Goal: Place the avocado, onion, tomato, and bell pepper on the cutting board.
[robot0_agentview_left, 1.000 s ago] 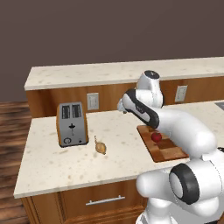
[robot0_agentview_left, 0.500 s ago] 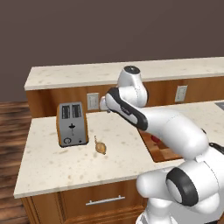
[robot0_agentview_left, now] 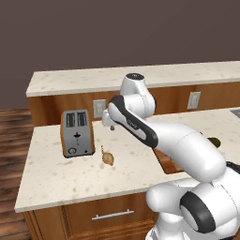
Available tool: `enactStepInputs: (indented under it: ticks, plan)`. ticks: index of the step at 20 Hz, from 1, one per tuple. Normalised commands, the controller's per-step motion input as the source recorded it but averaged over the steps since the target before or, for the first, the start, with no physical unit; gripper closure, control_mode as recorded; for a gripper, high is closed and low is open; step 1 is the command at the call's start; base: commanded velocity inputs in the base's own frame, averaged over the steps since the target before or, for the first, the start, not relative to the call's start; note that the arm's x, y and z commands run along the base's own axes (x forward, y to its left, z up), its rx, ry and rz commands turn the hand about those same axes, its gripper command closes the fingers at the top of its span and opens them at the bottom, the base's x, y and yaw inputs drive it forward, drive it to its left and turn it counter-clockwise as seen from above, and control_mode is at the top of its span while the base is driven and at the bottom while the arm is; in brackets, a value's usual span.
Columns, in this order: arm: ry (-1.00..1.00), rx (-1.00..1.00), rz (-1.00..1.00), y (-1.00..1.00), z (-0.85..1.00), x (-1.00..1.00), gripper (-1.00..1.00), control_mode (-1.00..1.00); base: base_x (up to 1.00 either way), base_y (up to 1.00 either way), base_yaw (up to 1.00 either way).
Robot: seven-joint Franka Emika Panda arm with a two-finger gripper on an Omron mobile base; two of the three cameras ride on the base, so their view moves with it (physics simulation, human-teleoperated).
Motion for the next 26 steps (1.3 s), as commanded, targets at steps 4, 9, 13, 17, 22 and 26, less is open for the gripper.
enactStepInputs:
  ticks: [4, 9, 13, 17, 22, 26]
  plan:
    - [0.10, 0.00, 0.03, 0.40, -0.14, -0.05, -1.00, -1.00, 0.00, 0.00, 0.00]
    - [0.04, 0.00, 0.11, 0.35, -0.23, 0.00, -1.00, -1.00, 0.00, 0.00, 0.00]
    - [0.02, 0.00, 0.10, 0.09, -0.32, 0.00, -1.00, -1.00, 0.00, 0.00, 0.00]
    - [0.00, -0.03, 0.13, 0.00, -0.44, 0.00, -1.00, -1.00, 0.00, 0.00, 0.00]
    - [0.00, -0.03, 0.10, 0.00, -0.32, 0.00, -1.00, -1.00, 0.00, 0.00, 0.00]
    - [0.00, -0.02, 0.09, 0.00, -0.35, 0.00, -1.00, -1.00, 0.00, 0.00, 0.00]
